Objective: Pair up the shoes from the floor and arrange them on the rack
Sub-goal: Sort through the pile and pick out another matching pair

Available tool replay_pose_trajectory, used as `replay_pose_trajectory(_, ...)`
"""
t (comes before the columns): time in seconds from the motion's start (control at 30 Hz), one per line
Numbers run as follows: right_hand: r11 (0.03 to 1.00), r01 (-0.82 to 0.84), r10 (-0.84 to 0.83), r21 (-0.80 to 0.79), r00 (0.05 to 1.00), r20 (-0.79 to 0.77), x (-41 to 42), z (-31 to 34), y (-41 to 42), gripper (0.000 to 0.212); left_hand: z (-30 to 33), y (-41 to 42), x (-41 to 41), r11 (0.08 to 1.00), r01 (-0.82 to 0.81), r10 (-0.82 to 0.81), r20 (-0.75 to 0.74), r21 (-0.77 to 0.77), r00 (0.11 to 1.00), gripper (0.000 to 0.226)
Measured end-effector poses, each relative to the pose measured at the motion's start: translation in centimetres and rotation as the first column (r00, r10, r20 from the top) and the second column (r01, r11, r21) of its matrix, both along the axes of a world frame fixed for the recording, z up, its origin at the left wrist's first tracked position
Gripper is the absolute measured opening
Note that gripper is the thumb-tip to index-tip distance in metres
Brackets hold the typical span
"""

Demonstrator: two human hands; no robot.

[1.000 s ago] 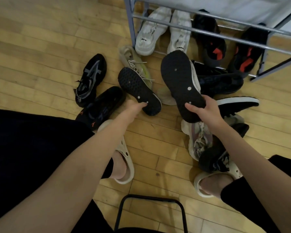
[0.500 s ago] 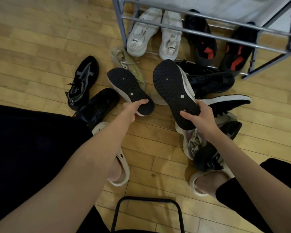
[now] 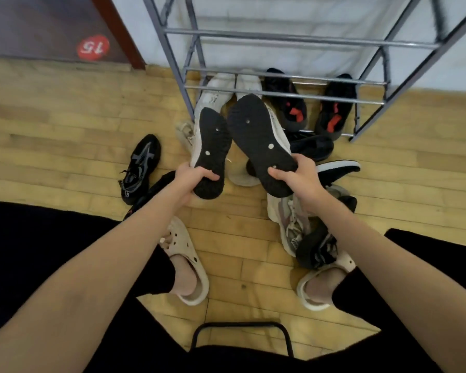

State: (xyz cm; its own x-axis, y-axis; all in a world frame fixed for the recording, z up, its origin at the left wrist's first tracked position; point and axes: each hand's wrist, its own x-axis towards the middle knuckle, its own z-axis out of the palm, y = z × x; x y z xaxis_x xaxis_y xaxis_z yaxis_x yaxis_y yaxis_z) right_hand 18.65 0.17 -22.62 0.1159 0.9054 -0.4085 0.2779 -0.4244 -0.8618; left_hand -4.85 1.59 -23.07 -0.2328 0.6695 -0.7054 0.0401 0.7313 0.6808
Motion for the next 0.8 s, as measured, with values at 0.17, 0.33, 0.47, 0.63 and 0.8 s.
replay_pose_trajectory(0.17,1.000,0.009,-0.009,0.005,1.000,-0.019,1.6,3.6,-1.0,0.037,3.7,0.4,1.3,0.997,0.013,-0.016,0.034,0.075,0.999,0.055)
replay_pose_trajectory(0.33,0.992,0.062,-0.092,-0.111,0.953,-0.290,5.4,7.3,-2.4,0.024,6.5,-0.1,3.5,0.986,0.003,-0.020,0.104,0.167,0.994,0.059)
replay_pose_trajectory(0.47,0.970,0.200,-0.243,-0.140,0.857,-0.454,8.1,9.0,-2.6,0.034,8.7,-0.4,5.9,0.974,-0.005,-0.039,0.191,0.225,0.981,0.038)
replay_pose_trajectory(0.63,0.935,0.323,-0.355,-0.149,0.820,-0.449,10.4,10.3,-2.8,0.031,10.8,-0.3,8.8,0.922,0.127,-0.145,0.023,0.365,0.989,0.042)
replay_pose_trajectory(0.8,0.959,0.281,-0.276,0.029,0.955,-0.111,11.4,10.7,-1.7,0.047,11.4,1.3,10.9,0.804,0.379,-0.239,-0.335,0.458,0.912,0.054)
